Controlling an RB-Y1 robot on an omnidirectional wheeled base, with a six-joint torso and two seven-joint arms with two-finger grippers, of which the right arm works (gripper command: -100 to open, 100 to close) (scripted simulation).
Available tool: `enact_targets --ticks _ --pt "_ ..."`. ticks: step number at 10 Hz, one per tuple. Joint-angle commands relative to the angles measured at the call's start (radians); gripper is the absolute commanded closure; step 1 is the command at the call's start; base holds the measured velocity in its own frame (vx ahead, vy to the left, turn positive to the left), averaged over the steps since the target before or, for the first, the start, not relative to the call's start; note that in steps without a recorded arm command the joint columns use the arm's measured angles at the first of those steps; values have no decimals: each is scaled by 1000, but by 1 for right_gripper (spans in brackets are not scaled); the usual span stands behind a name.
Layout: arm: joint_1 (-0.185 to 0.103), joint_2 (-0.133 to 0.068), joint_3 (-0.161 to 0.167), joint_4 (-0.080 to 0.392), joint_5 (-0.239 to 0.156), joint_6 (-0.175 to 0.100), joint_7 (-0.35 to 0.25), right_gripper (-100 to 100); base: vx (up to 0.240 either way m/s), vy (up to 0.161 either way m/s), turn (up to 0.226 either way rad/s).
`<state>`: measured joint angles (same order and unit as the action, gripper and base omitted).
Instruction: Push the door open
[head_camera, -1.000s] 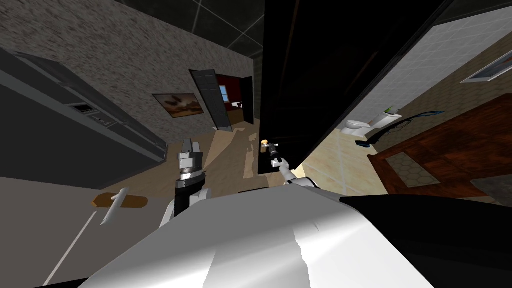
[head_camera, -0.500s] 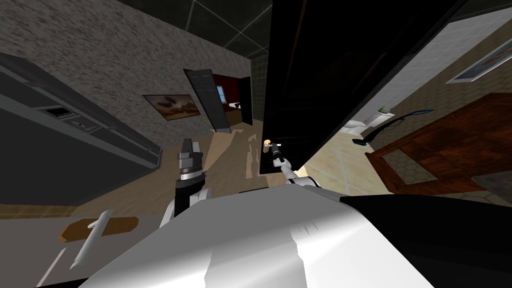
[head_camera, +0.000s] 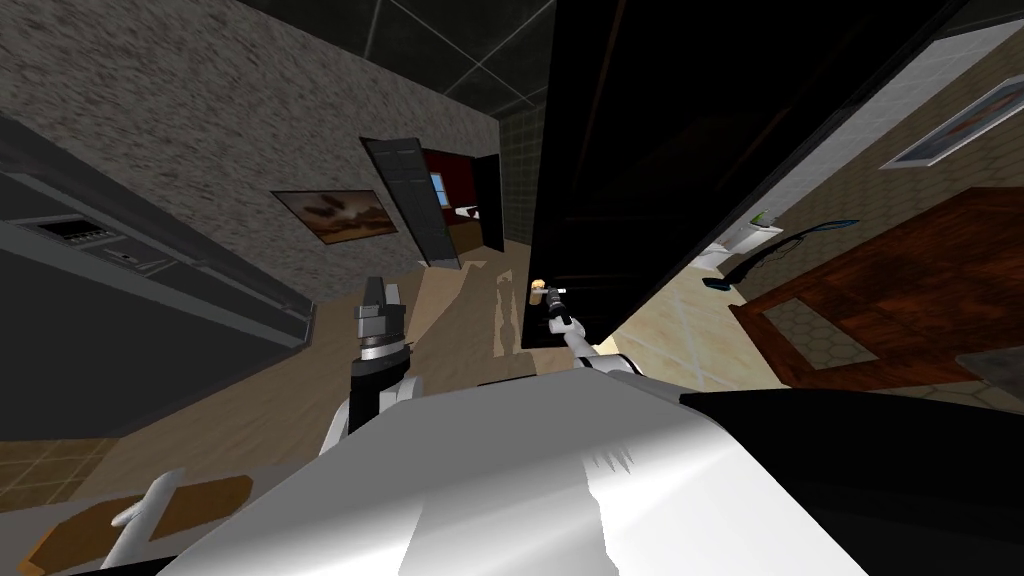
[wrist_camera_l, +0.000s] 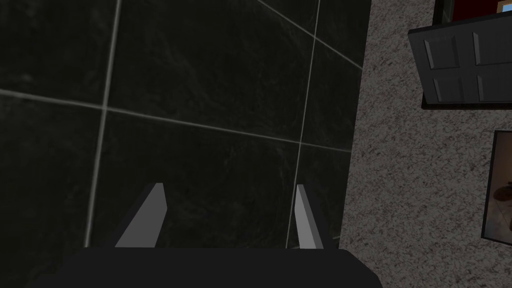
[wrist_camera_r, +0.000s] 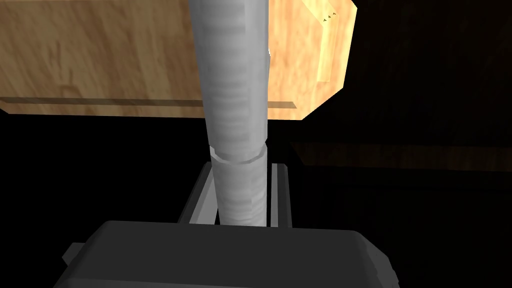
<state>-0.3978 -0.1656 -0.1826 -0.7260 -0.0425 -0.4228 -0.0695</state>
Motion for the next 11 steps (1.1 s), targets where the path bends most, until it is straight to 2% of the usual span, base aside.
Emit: enact_targets --ticks 1,7,8,11 --pt "-4 -8 -19 -3 -6 -3 6 100 212 107 -67" --pt "0 -29 -82 6 -25 -6 28 100 199 102 -68" --pt "5 -29 -75 6 -23 -6 23 100 86 41 -40" --pt "9 -43 -110 8 -33 -7 34 100 187 58 -61"
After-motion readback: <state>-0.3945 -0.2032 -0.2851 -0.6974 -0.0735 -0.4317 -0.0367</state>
